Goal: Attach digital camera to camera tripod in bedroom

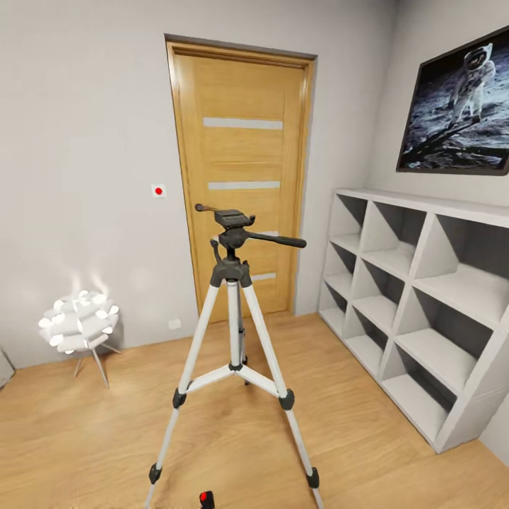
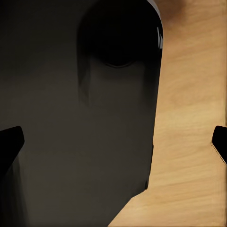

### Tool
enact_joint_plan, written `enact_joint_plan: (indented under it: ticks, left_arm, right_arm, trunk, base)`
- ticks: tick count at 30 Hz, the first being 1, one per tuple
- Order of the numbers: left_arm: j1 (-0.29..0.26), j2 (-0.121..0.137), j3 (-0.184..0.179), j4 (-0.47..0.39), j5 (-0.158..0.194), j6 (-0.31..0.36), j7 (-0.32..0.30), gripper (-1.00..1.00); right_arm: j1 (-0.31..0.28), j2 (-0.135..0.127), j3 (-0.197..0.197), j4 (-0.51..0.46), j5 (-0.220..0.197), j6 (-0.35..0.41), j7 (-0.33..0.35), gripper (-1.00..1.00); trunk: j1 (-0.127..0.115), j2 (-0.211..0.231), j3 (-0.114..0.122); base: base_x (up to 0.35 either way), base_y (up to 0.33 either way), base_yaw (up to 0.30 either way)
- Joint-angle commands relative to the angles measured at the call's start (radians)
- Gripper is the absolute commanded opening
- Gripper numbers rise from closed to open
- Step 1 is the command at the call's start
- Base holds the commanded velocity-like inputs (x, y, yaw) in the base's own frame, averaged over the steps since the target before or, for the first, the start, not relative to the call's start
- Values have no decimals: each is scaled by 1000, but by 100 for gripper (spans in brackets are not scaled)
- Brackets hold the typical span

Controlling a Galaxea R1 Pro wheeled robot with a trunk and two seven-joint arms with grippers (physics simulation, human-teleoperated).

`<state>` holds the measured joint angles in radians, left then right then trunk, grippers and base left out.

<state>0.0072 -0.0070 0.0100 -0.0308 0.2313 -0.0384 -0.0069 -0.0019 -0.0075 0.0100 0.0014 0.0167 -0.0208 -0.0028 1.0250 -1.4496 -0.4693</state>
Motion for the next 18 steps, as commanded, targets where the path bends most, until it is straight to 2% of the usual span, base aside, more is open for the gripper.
enact_joint_plan:
  ticks: [1,18]
  left_arm:
    - [0,0,1,-1,6,-1,-1,100]
    - [0,-2,1,-1,6,-1,1,100]
  right_arm:
    - [0,0,1,0,2,-2,0,100]
    - [0,0,1,0,2,-2,0,100]
  trunk:
    - [0,0,-1]
    - [0,0,-1]
  base:
    - [7,-3,268]
    - [1,-1,265]
